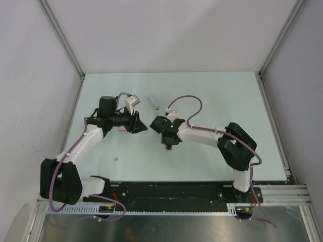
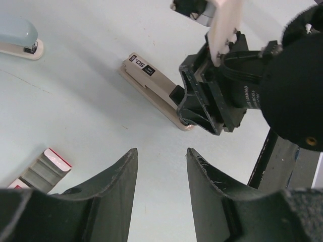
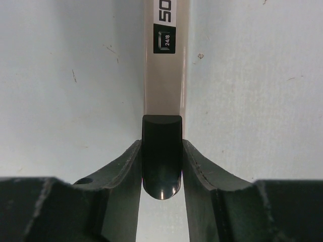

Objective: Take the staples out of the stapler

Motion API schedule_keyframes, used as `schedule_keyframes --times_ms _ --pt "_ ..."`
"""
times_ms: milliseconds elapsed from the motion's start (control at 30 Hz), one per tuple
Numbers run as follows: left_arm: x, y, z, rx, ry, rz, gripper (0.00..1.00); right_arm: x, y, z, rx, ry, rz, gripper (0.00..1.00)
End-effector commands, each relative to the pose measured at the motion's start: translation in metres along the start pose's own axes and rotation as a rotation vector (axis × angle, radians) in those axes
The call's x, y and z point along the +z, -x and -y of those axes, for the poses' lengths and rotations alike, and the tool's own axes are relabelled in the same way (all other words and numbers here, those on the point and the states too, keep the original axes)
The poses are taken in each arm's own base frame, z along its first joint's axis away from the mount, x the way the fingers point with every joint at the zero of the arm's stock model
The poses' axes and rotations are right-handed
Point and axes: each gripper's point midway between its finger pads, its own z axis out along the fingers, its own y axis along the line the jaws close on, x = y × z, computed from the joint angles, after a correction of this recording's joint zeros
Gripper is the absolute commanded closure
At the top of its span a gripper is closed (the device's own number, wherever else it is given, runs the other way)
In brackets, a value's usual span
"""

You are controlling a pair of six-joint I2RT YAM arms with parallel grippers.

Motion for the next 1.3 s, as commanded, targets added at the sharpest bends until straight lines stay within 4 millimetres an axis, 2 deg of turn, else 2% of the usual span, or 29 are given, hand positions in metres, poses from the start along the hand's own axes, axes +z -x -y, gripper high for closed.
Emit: schedule_keyframes --times_ms 0,167,267,533,700,767,833,933,1033,1267 --pt "-0.007 0.002 0.011 0.015 -0.023 0.025 0.51 0.015 -0.01 0.009 -0.005 -0.042 -0.077 0.6" --pt "-0.007 -0.005 0.012 0.017 -0.028 0.018 0.51 0.016 0.0 0.006 -0.003 -0.029 -0.069 0.46" --pt "-0.007 -0.007 0.013 0.016 -0.033 0.015 0.51 0.016 0.004 0.004 -0.006 -0.032 -0.068 0.44" --pt "-0.007 -0.012 0.014 0.024 -0.032 0.01 0.51 0.012 0.012 -0.003 -0.018 -0.019 -0.051 0.69" --pt "-0.007 -0.015 0.013 0.03 -0.024 0.003 0.5 0.003 0.018 -0.009 -0.022 -0.005 -0.04 0.91" --pt "-0.005 -0.017 0.014 0.029 -0.025 -0.004 0.5 -0.005 0.026 -0.017 -0.016 0.02 -0.02 0.97" --pt "-0.002 -0.02 0.016 0.029 -0.032 -0.014 0.5 -0.017 0.038 -0.027 -0.002 0.061 0.018 0.99" --pt "0.004 -0.027 0.023 0.018 -0.063 -0.038 0.48 -0.039 0.063 -0.042 0.062 0.133 0.107 1.0" --pt "0.013 -0.036 0.027 -0.034 -0.11 -0.073 0.44 -0.06 0.085 -0.048 0.17 0.181 0.226 1.0" --pt "0.028 -0.056 0.029 -0.094 -0.176 -0.136 0.41 -0.093 0.11 -0.065 0.322 0.294 0.342 1.0"
